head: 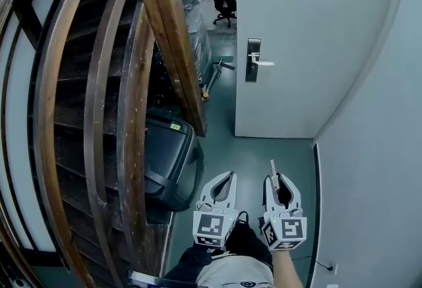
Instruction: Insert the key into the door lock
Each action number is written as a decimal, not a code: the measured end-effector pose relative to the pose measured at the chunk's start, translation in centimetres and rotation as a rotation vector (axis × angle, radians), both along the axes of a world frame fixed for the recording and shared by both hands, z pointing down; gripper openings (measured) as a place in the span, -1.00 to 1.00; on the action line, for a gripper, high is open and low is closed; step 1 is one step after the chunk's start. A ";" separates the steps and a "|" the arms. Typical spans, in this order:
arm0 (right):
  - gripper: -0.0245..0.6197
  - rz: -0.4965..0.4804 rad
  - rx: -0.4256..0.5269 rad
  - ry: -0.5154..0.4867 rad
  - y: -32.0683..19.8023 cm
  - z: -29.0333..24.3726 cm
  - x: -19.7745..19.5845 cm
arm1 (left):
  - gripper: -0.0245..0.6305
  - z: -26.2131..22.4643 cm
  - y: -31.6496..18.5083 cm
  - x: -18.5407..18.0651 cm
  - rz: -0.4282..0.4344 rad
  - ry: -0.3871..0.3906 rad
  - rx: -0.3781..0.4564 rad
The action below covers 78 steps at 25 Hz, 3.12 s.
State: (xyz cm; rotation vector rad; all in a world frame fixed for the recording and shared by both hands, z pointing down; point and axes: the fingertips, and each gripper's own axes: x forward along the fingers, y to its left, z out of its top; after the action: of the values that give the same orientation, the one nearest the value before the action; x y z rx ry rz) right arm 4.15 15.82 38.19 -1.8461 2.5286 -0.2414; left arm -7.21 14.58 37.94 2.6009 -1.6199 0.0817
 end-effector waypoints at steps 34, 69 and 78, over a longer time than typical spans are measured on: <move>-0.56 -0.013 -0.121 0.028 -31.9 4.7 -0.5 | -0.92 4.6 -32.1 2.9 0.037 -0.024 -0.109; -0.56 0.006 -0.110 0.167 -61.7 22.3 0.7 | -0.92 23.9 -46.3 1.5 -0.079 -0.001 -0.163; -0.56 0.007 -0.126 0.179 -62.7 23.2 1.0 | -0.92 24.5 -46.8 1.0 -0.085 0.002 -0.170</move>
State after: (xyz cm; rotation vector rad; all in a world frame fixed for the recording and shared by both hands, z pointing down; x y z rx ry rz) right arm 5.11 -46.87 61.39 -2.0064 2.6814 -0.2517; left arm -6.17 -32.21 62.40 2.4027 -1.6428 0.2020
